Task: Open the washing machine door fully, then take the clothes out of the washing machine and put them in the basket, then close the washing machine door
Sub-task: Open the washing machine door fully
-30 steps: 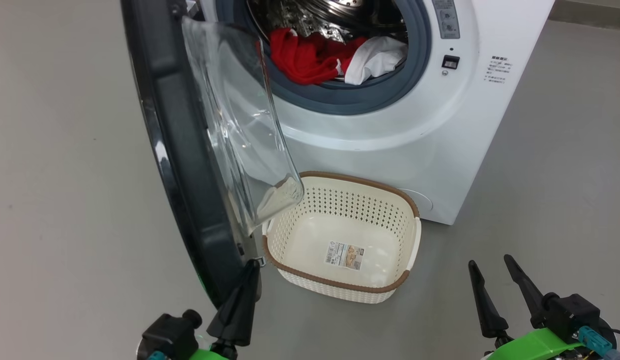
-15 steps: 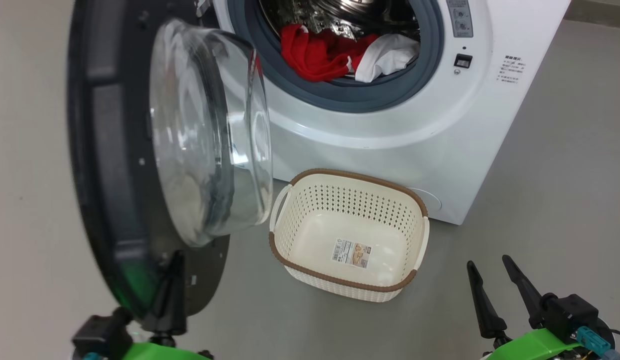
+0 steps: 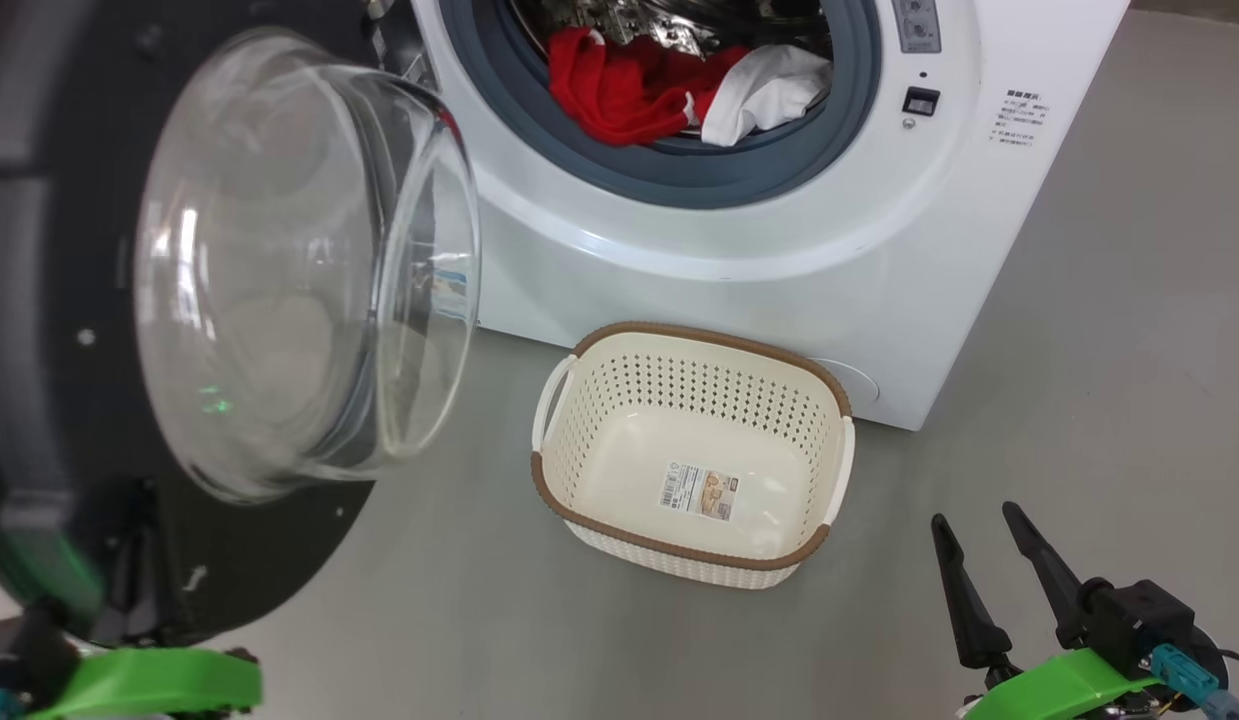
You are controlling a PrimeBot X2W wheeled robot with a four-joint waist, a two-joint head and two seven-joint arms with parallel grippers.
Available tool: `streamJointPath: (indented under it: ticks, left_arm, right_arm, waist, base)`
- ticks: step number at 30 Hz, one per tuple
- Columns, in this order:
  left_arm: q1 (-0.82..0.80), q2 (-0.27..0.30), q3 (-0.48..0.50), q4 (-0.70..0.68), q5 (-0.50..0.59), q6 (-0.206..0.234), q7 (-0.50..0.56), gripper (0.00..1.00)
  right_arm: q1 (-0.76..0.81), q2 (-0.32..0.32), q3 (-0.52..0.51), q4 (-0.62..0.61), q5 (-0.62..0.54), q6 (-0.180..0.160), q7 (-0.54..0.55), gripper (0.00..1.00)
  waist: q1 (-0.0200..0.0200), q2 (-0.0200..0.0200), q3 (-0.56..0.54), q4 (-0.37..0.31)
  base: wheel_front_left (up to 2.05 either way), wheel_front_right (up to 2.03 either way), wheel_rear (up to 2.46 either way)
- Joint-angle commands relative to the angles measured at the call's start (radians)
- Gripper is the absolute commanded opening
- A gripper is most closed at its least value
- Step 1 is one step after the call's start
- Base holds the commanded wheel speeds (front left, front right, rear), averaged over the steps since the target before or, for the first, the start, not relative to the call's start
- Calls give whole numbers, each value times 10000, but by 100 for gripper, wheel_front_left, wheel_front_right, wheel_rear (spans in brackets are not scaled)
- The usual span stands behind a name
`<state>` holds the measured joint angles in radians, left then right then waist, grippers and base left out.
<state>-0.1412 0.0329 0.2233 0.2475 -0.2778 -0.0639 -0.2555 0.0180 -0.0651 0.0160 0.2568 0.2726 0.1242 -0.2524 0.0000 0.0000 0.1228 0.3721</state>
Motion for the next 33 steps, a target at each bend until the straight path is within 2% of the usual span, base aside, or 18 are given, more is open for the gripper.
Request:
streamJointPath:
  ticks: [1,20,33]
  left_arm:
    - [-410,359,584,-136,85,-30,-63,0]
    - [-2701,1538,3294,2215,801,-509,-63,0]
    - [-3921,2166,4438,3432,1397,-615,-63,0]
  right_arm:
    - [-343,-143,281,-227,-88,65,-93,100]
    - [-793,-390,389,-369,-161,65,-93,100]
    - [-1141,-558,354,-497,-238,65,-93,100]
  waist:
    - [0,0,29,-20]
    - [0,0,1000,-293]
    - [0,0,1755,-521]
  base:
    - [0,0,0]
    - [0,0,0]
    - [0,0,0]
